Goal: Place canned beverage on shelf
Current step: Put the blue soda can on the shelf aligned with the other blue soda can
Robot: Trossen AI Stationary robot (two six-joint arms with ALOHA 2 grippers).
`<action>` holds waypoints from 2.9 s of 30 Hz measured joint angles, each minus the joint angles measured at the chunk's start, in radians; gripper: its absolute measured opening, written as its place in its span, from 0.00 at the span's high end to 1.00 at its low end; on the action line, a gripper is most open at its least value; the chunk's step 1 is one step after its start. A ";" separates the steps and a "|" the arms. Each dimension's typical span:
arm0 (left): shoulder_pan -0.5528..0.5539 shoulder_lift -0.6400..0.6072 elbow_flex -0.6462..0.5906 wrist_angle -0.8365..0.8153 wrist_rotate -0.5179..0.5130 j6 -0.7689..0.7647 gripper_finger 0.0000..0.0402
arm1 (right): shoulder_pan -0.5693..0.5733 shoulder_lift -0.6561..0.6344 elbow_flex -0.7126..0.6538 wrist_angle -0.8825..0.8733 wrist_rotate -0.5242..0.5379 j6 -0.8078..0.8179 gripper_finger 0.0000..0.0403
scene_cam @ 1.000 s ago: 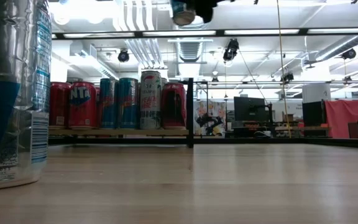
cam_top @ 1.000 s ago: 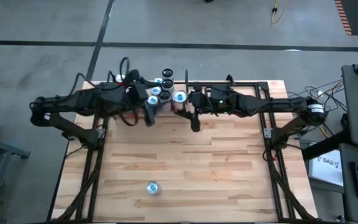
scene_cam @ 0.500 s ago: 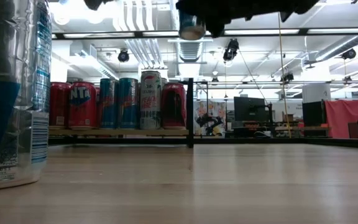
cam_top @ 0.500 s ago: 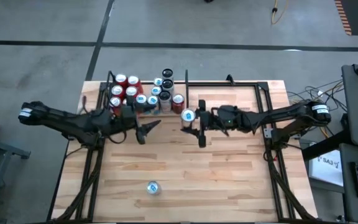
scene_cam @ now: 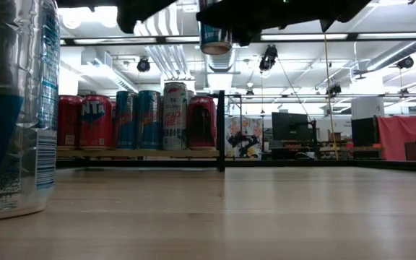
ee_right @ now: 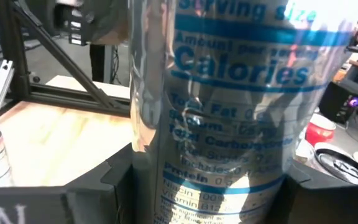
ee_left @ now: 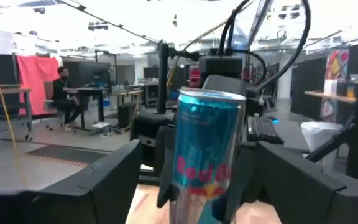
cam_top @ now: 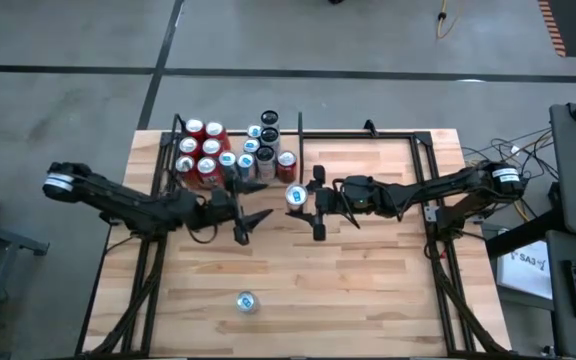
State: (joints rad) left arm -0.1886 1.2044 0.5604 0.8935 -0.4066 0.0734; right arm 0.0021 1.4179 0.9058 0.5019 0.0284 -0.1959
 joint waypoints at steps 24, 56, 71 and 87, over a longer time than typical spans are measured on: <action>-0.001 0.308 0.269 -0.013 -0.049 0.078 0.14 | 0.000 0.000 0.000 -0.024 -0.001 -0.025 0.48; -0.140 0.002 0.258 -0.472 -0.750 0.104 0.48 | -0.038 -0.021 0.161 -0.280 0.024 0.021 0.31; -0.180 -0.381 0.115 -0.611 -0.896 0.181 0.48 | -0.155 0.304 0.695 -0.715 0.017 -0.065 0.80; -0.176 -0.635 0.032 -0.613 -0.900 0.379 0.48 | -0.249 0.729 1.298 -0.972 -0.089 -0.131 0.97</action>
State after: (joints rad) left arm -0.3645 0.5696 0.5920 0.2810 -1.3065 0.4525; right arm -0.2471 2.1473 2.2042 -0.4706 -0.0608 -0.3267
